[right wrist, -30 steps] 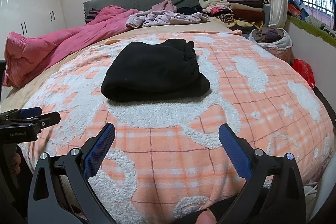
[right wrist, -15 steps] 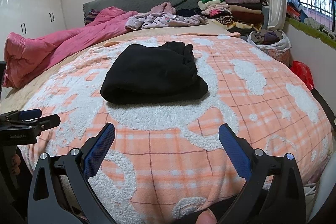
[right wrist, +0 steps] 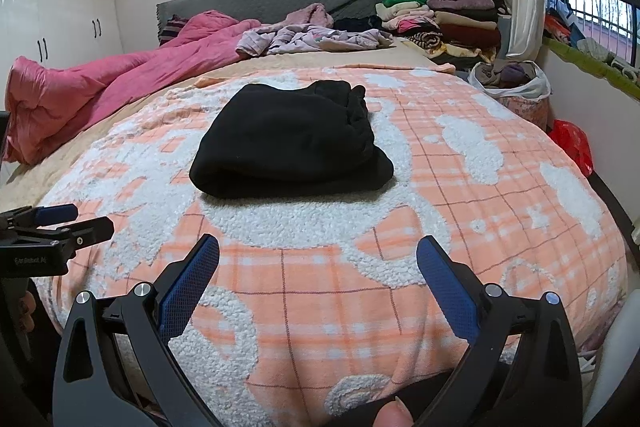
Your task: Fold small clothes
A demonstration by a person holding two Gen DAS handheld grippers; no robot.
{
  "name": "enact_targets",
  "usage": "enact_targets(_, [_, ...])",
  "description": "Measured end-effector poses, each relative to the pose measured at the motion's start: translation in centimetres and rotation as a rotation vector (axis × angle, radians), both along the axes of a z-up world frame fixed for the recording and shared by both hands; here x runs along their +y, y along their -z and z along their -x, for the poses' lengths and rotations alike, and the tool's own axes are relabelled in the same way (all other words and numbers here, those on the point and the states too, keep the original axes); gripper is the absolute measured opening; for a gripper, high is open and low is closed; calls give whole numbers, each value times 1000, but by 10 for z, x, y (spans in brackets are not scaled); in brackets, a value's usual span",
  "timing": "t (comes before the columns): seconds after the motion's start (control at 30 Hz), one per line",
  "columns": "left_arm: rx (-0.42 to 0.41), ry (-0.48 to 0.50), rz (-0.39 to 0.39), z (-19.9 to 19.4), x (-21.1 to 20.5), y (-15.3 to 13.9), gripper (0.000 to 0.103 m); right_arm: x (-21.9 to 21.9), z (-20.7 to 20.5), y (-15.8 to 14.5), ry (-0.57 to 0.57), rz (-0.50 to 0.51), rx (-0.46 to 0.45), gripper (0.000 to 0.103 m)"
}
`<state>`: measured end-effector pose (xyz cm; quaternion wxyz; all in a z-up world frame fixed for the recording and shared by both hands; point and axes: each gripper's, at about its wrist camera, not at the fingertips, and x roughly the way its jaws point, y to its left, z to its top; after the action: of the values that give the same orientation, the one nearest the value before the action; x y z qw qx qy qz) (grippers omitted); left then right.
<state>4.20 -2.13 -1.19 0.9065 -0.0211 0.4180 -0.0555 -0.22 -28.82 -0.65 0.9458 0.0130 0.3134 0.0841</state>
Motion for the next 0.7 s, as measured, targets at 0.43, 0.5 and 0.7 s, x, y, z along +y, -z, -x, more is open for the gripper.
enact_targets(0.43, [-4, -6, -21, 1, 4, -3, 93, 2, 1, 1, -6, 8, 1, 99])
enact_targets(0.5, [-3, -8, -25, 0, 4, -3, 93, 2, 1, 1, -7, 9, 0, 99])
enact_targets(0.7, [-2, -19, -38, 0, 7, -4, 93, 2, 1, 1, -6, 10, 0, 99])
